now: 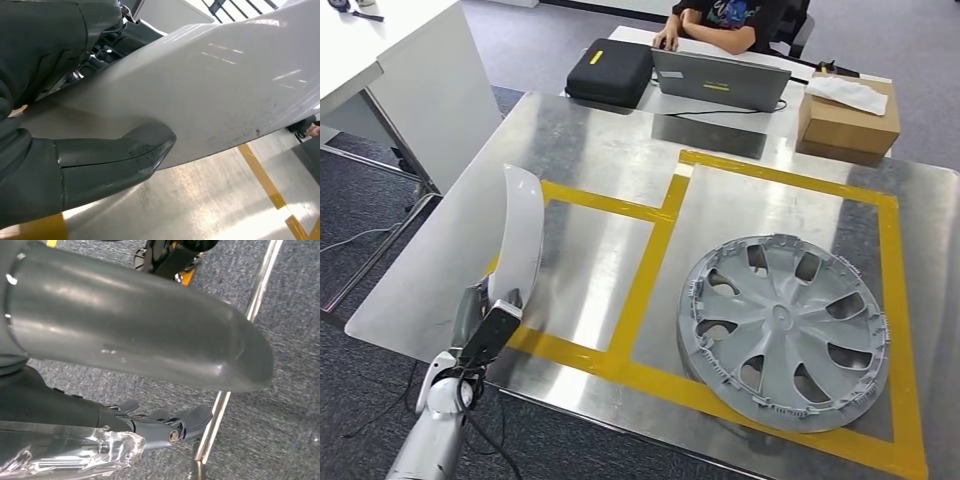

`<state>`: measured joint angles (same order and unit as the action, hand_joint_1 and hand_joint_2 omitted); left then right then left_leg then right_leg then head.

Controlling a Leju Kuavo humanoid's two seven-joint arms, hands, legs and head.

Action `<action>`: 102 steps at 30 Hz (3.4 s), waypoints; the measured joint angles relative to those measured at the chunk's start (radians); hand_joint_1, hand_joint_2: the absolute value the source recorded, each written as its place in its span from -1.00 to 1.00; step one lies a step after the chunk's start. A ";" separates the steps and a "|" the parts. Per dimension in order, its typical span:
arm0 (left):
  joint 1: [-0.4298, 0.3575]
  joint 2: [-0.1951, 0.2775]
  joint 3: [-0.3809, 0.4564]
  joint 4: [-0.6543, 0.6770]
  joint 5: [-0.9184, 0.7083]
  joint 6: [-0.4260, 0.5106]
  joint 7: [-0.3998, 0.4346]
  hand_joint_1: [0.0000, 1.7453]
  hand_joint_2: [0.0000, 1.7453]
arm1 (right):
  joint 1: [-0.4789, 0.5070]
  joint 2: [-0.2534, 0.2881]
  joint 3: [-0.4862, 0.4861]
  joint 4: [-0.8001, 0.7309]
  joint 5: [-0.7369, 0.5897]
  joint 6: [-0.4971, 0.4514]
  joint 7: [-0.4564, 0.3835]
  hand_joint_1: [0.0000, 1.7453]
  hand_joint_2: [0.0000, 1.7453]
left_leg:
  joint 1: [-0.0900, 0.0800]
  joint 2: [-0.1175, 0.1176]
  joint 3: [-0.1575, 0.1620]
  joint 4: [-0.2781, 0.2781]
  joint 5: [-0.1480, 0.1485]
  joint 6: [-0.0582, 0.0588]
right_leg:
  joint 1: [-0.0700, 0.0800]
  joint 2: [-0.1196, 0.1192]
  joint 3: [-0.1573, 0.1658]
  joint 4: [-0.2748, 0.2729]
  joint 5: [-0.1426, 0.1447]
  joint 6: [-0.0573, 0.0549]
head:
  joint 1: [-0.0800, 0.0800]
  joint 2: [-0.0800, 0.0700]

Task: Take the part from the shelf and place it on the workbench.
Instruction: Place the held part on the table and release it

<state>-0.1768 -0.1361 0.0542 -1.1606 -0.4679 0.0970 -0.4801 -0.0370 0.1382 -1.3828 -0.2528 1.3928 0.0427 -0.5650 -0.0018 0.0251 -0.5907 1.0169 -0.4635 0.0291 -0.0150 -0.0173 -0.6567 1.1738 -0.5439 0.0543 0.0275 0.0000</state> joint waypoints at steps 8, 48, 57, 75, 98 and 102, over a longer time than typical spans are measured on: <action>-0.034 0.032 0.000 0.042 -0.064 0.029 0.004 1.00 1.00 | -0.011 -0.002 0.013 0.005 0.009 0.002 0.000 -1.00 -1.00 | -0.005 0.017 0.005 0.054 -0.062 -0.036 | 0.002 0.002 0.056 -0.140 0.061 -0.043 | -0.005 0.000; -0.250 0.126 -0.010 0.349 -0.547 0.144 0.361 -1.00 -1.00 | -0.027 0.001 0.051 0.021 0.024 0.020 0.003 -1.00 -1.00 | -0.014 -0.038 0.000 -0.003 0.009 -0.017 | 0.003 0.057 0.068 -0.155 0.066 -0.037 | -0.005 0.000; -0.188 0.090 -0.012 0.260 -0.513 0.113 0.286 -1.00 -1.00 | -0.025 0.001 0.051 0.021 -0.002 0.017 0.003 -1.00 -1.00 | -0.017 -0.038 -0.002 0.000 0.008 -0.015 | 0.001 0.056 0.067 -0.156 0.066 -0.035 | -0.005 0.000; 0.187 0.009 -0.112 -0.261 -0.292 0.058 0.157 -1.00 -1.00 | -0.003 0.002 0.018 0.017 -0.041 -0.001 0.003 -1.00 -1.00 | -0.012 -0.013 -0.021 -0.020 0.042 0.012 | -0.011 0.020 0.066 -0.017 -0.041 0.007 | 0.001 0.000; 0.312 0.002 -0.111 -0.416 -0.229 0.104 0.068 -1.00 -1.00 | -0.003 0.002 0.013 0.009 -0.029 -0.008 0.001 -1.00 -1.00 | -0.006 -0.023 0.108 -0.057 -0.040 0.007 | -0.003 0.024 0.039 -0.155 0.080 -0.008 | -0.006 0.000; 0.325 -0.001 -0.110 -0.420 -0.223 0.109 0.065 -1.00 -1.00 | -0.004 0.001 0.012 0.009 -0.029 -0.009 0.001 -1.00 -1.00 | -0.011 -0.018 0.049 -0.057 0.008 0.020 | -0.004 0.023 -0.022 0.068 -0.086 0.003 | 0.000 0.000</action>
<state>0.1483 -0.1369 -0.0558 -1.5809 -0.6908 0.2056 -0.4150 -0.0406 0.1395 -1.3707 -0.2440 1.3643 0.0339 -0.5638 -0.0125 0.0070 -0.5414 0.9595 -0.4559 0.0489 -0.0190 0.0054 -0.6788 1.2417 -0.6299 0.0578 0.0279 0.0000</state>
